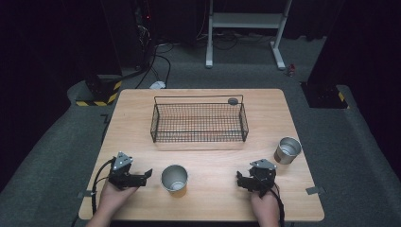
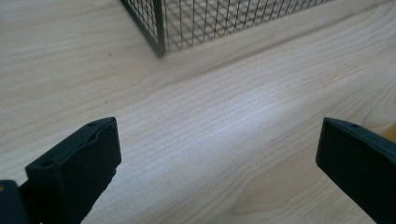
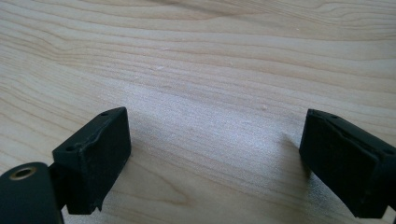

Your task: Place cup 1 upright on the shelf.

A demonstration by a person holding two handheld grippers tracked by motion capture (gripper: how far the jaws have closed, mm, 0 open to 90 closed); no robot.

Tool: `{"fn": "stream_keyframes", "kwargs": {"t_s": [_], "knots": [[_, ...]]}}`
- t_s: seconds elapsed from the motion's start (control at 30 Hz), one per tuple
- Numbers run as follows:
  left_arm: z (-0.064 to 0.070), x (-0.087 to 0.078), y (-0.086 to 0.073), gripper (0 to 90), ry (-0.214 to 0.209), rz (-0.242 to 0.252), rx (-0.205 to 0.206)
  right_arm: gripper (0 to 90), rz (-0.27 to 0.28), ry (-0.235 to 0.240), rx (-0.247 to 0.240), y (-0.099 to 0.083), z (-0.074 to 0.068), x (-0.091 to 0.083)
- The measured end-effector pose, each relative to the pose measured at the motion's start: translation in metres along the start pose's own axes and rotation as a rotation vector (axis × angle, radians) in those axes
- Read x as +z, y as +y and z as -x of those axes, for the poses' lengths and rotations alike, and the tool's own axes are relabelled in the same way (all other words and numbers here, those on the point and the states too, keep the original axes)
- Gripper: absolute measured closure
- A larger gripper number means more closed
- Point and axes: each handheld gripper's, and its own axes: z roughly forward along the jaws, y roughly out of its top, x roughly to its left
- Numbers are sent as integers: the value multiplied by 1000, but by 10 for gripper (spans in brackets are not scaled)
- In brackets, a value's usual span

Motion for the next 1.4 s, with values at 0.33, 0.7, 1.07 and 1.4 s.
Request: {"fn": "stream_keyframes", "kwargs": {"t_s": [0.33, 0.7, 1.07, 1.4], "knots": [[3, -11, 10, 6, -30, 66, -18, 90, -1, 3, -2, 0, 0, 0], [16, -21, 19, 6, -69, 107, 11, 89, -1, 10, -7, 0, 1, 0], [27, -33, 31, 9, -132, 146, 26, 89, 0, 11, -11, 1, 1, 1], [45, -40, 38, 8, -182, 179, 65, 89, 0, 12, -11, 1, 1, 1]]}}
